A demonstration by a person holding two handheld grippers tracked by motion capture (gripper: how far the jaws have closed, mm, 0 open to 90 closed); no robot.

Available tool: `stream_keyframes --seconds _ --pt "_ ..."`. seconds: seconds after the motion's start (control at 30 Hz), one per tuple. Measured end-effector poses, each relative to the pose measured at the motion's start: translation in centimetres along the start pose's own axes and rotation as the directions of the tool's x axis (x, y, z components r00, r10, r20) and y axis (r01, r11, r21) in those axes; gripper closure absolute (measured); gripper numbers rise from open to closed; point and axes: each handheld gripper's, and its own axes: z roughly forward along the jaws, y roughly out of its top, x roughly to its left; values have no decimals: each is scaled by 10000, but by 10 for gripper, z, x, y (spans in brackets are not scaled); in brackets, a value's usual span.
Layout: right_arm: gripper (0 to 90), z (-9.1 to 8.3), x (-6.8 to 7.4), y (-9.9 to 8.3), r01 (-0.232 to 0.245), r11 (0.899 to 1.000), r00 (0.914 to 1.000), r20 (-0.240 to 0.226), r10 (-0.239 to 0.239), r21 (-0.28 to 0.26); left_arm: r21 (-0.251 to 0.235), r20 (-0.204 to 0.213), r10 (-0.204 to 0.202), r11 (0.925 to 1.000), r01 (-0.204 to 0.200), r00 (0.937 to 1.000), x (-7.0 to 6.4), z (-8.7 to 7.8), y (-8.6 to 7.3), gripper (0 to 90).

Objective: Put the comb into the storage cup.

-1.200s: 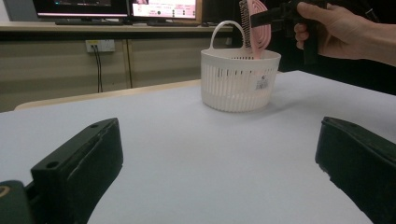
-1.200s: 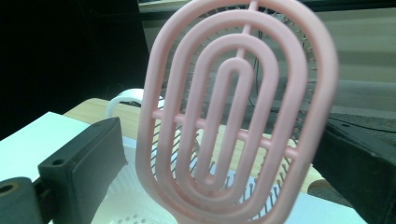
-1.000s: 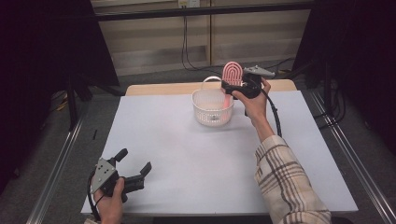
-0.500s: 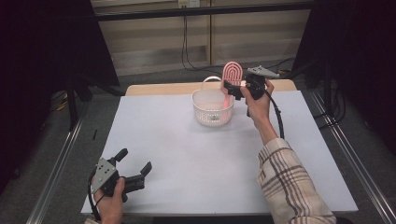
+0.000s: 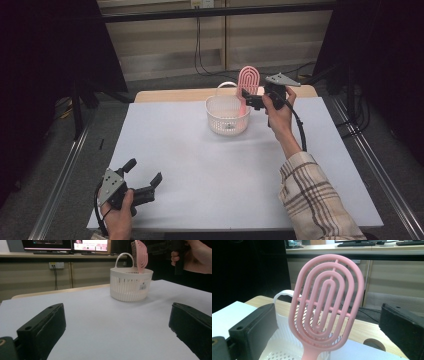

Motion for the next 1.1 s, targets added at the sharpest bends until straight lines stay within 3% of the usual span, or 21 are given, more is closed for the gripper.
stream_keyframes --seconds 0.37,0.9,1.1 --pt "5 -14 -6 -1 98 9999 9999 62 -98 -21 -92 -156 -43 9999 41 9999 1 -3 1 10" --pt "6 -33 0 -9 194 9989 9994 -279 -205 -418 -129 -201 6 9999 -9 9998 2 -8 1 8" --pt "7 -42 -3 -9 275 9989 9995 -140 -281 -367 -104 -150 -109 9999 108 9998 3 -7 -2 8"
